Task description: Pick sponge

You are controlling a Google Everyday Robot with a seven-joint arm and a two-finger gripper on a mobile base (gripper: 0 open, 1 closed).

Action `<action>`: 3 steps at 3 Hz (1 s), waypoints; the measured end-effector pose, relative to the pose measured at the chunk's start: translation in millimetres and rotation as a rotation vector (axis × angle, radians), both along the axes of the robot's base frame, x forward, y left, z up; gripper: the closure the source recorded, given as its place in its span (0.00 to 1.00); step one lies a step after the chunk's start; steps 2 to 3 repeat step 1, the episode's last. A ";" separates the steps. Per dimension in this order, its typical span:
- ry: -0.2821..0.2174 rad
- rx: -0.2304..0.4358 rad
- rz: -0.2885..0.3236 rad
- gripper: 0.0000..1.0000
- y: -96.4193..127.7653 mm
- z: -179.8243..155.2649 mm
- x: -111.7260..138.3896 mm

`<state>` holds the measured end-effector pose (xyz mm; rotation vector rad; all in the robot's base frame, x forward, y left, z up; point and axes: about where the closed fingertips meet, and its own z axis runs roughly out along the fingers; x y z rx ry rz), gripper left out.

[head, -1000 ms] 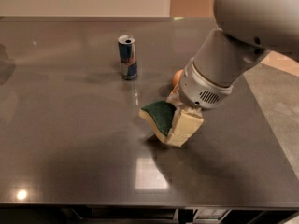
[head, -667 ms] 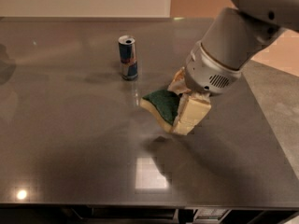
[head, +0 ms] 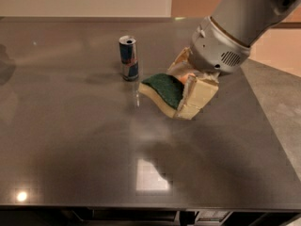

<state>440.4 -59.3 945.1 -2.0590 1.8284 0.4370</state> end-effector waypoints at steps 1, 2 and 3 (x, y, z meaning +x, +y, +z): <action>0.000 0.000 0.000 1.00 0.0 0.0 0.0; 0.000 0.000 0.000 1.00 0.0 0.0 0.0; 0.000 0.000 0.000 1.00 0.0 0.0 0.0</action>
Offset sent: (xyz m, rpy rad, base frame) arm 0.0000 0.0000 0.0000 0.0000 0.0000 0.0000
